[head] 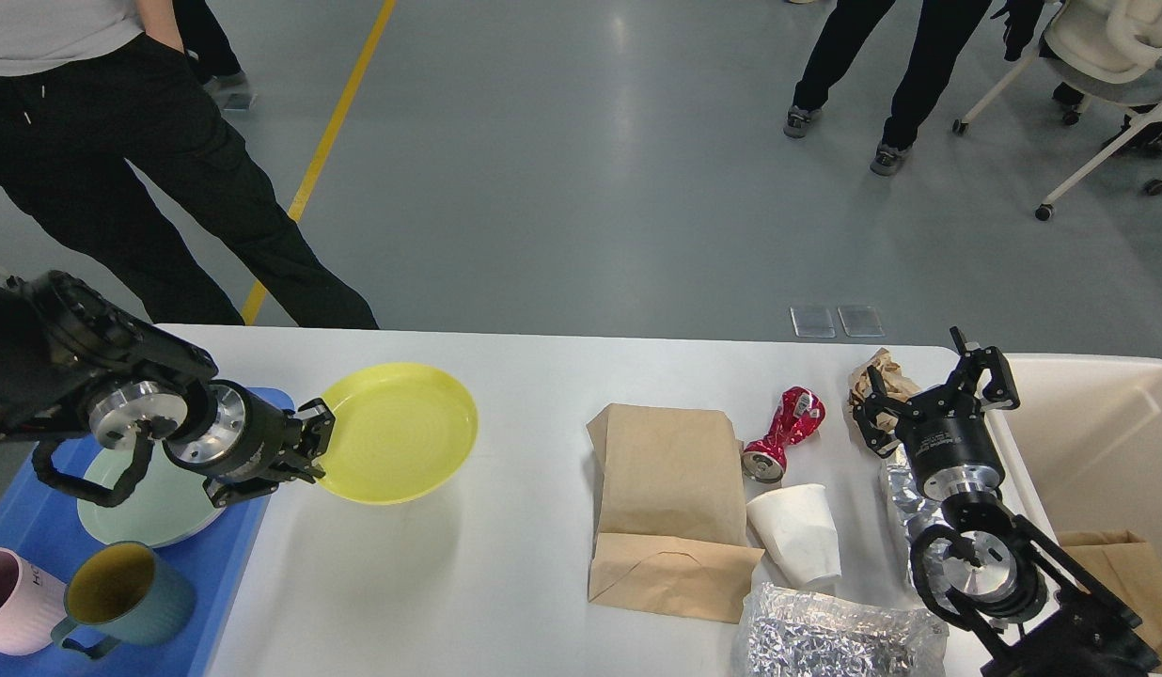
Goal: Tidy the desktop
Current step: 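Move the yellow plate onto the green plate in the blue tray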
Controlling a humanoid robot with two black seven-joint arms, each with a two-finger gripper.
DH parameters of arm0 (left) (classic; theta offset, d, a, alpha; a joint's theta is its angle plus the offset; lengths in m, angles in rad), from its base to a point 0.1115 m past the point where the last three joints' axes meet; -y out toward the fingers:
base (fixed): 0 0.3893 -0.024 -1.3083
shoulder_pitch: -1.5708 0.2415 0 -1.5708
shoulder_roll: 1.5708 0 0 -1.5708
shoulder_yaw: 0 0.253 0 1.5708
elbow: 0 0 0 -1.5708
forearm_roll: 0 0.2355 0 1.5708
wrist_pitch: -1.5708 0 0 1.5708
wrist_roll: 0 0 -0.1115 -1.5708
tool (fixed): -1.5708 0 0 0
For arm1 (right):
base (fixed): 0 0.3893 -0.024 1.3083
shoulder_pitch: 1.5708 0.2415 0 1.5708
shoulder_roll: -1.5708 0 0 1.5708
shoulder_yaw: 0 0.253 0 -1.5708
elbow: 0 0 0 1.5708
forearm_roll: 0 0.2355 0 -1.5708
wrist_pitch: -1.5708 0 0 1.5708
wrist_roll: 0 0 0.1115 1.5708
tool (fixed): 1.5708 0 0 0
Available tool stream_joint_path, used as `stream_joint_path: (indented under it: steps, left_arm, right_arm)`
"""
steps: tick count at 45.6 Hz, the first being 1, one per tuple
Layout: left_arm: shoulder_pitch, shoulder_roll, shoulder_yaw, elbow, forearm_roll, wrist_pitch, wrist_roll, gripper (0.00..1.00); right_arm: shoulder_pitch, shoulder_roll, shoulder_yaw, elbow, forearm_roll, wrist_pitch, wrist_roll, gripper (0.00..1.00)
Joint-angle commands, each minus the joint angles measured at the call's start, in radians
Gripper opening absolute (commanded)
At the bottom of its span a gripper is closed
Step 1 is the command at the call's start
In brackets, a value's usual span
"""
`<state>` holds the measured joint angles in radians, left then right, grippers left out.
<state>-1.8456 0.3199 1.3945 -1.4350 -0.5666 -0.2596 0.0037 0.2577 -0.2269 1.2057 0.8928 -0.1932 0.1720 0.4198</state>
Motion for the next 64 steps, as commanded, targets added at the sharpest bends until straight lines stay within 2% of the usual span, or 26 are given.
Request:
stream_joint_path:
  steps: [1,5,9,19,24,32,37,42,47,51,56,60,64]
  left_arm:
    - [-0.206,0.001,0.081,-0.117,0.002,-0.072,-0.011,0.0]
    - [-0.316,-0.005,0.129,-0.162,0.002,-0.122,-0.031,0.0]
    - [-0.356,-0.004,0.15,-0.17,0.002,-0.165,-0.044,0.0]
    - [-0.343,0.022,0.175,-0.156,0.005,-0.187,-0.044,0.0]
    - [-0.304,0.074,0.196,-0.098,0.011,-0.19,-0.042,0.0]
    - [-0.137,0.218,0.189,0.096,0.093,-0.224,-0.033,0.0]
    - [-0.008,0.292,0.186,0.249,0.097,-0.28,-0.03,0.0]
    - [0.127,0.372,0.173,0.418,0.106,-0.285,-0.022,0.0]
    - [0.314,0.404,0.08,0.585,0.111,-0.279,-0.016,0.0]
    - [0.46,0.409,-0.014,0.688,0.111,-0.271,0.015,0.0]
    - [0.585,0.393,-0.112,0.758,0.113,-0.225,0.055,0.0]
    - [0.644,0.38,-0.178,0.762,0.119,-0.167,0.055,0.0]
    - [0.655,0.364,-0.193,0.762,0.119,-0.144,0.052,0.0]
  right_arm:
    - [0.0,0.0,0.0,0.0,0.0,0.0,0.001,1.0]
    - [0.0,0.0,0.0,0.0,0.0,0.0,0.001,1.0]
    - [-0.002,0.0,0.0,0.0,0.0,0.0,-0.001,1.0]
    - [0.0,0.0,0.0,0.0,0.0,0.0,0.001,1.0]
    - [0.0,0.0,0.0,0.0,0.0,0.0,0.001,1.0]
    - [0.0,0.0,0.0,0.0,0.0,0.0,-0.001,1.0]
    - [0.0,0.0,0.0,0.0,0.0,0.0,-0.001,1.0]
    - [0.0,0.0,0.0,0.0,0.0,0.0,0.001,1.0]
    - [0.0,0.0,0.0,0.0,0.001,0.001,0.001,1.0]
    - [0.0,0.0,0.0,0.0,0.0,0.0,-0.001,1.0]
    - [0.0,0.0,0.0,0.0,0.0,0.001,0.001,1.0]
    - [0.0,0.0,0.0,0.0,0.0,0.0,0.001,1.0]
    - [0.0,0.0,0.0,0.0,0.0,0.001,0.001,1.0]
